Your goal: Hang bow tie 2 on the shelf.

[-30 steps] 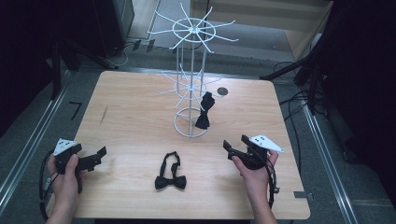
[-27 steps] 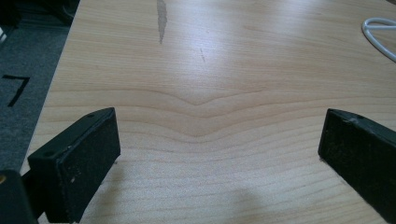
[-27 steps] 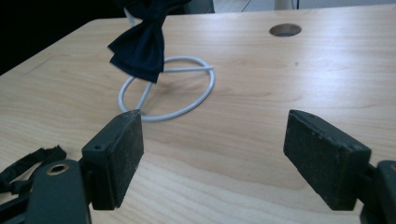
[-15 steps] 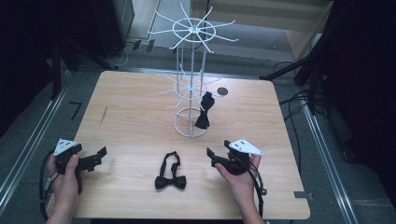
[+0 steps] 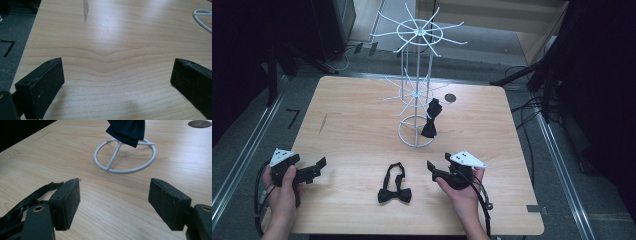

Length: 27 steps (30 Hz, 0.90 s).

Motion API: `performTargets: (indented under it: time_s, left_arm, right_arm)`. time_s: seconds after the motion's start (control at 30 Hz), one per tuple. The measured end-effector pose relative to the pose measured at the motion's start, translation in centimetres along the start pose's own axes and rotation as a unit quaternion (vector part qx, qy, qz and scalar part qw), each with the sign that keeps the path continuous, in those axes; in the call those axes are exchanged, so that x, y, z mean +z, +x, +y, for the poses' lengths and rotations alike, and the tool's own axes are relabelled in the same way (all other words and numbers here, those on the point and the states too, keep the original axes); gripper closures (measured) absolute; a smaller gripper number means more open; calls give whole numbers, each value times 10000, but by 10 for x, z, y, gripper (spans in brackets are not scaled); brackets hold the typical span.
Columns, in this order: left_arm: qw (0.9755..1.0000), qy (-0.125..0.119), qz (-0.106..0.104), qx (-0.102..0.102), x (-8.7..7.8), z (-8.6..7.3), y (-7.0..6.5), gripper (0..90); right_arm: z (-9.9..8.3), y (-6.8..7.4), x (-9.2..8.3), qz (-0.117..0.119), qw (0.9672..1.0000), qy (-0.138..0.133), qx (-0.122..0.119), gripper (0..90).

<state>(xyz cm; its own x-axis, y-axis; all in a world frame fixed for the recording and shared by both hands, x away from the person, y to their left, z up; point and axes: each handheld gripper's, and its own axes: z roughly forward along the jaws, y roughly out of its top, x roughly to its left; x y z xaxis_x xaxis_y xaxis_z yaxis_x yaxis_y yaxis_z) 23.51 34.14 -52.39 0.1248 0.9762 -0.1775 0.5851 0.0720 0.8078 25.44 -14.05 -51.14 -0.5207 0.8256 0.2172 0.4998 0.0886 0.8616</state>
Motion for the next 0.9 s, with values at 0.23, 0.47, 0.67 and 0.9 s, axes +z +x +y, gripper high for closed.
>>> performTargets:
  time_s: [0.23,0.47,0.67,0.9]
  left_arm:
    - [10000,-2,-16,-13,0,0,1,0]
    - [10000,-27,-18,-18,0,0,0,0]
    - [10000,-7,-24,-16,0,0,1,0]
    - [10000,-11,-18,-14,0,0,0,0]
  right_arm:
    - [-2,10,4,197,9998,34,-58,330]
    - [-6,20,11,318,9993,132,-144,330]
    - [-8,30,14,463,9985,189,-216,330]
    - [-9,36,20,541,9982,157,-189,330]
